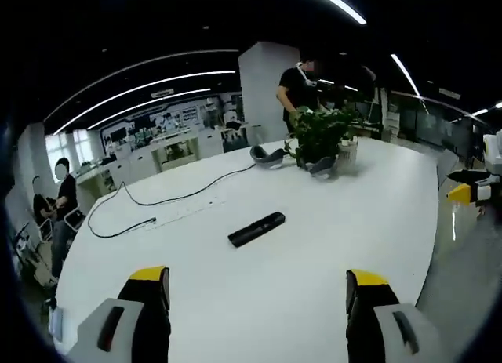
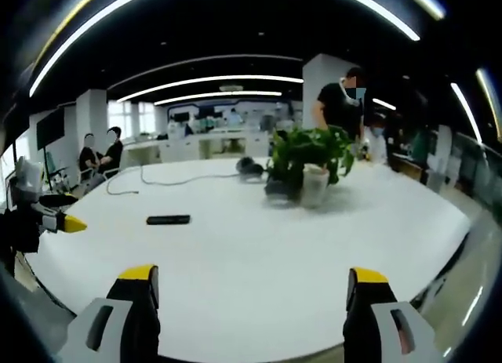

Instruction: Press the specified remote control buttons in sequence, fully releasing each button before pressing the next.

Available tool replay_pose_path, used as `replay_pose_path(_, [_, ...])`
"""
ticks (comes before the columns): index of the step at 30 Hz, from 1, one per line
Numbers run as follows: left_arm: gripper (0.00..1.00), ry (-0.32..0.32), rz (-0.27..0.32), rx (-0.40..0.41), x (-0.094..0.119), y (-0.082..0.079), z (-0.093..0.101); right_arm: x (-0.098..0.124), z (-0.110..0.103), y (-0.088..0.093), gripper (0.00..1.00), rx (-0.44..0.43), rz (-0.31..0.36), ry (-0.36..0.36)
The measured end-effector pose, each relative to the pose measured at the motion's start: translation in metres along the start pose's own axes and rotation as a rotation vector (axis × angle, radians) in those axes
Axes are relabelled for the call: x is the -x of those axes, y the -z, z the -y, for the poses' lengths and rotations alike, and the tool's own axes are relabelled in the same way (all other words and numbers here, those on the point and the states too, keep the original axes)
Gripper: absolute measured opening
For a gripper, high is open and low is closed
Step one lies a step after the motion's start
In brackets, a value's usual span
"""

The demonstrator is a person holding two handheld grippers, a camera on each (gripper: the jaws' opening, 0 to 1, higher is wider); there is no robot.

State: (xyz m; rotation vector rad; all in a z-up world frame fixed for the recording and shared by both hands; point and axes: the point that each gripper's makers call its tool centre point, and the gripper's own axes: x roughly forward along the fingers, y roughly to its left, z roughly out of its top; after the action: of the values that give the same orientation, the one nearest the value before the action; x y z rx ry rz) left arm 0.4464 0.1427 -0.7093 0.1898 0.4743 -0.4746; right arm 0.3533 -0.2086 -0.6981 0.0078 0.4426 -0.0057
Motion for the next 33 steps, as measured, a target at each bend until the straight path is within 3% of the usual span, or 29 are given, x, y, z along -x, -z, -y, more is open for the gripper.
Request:
replay_pose_path(11, [0.97,-0.077,0.008,0.086,0.055,0.024,0.023,0.0,-0.006,0.001,0.93,-0.004,-0.008,-0.034])
replay_pose_path(17, [0.97,-0.126,0.015,0.109,0.076,0.027,0.027,0.001,-0.008,-0.001,0.89,-0.008,-0.002,-0.043])
replay_pose_path(21, [0.96,-0.192,0.063,0.116,0.085,0.027,0.024,0.002,-0.008,-0.001,0.86,-0.011,0.004,-0.05])
replay_pose_path(24, [0.96,-0.217,0.053,0.1,0.084,0.031,0.022,0.003,-0.006,-0.003,0.85,-0.015,0.014,-0.043])
replay_pose_path(26, [0.94,-0.255,0.082,0.07,0.086,0.024,0.016,0.003,-0.006,-0.003,0.84,-0.017,0.015,-0.045])
replay_pose_path(31, [0.93,-0.281,0.075,0.052,0.089,0.027,0.011,0.003,-0.007,-0.002,0.8,-0.017,0.011,-0.051])
replay_pose_path(33, [0.93,-0.275,0.076,0.056,0.088,0.027,0.012,0.005,-0.009,-0.006,0.79,-0.033,0.039,-0.07])
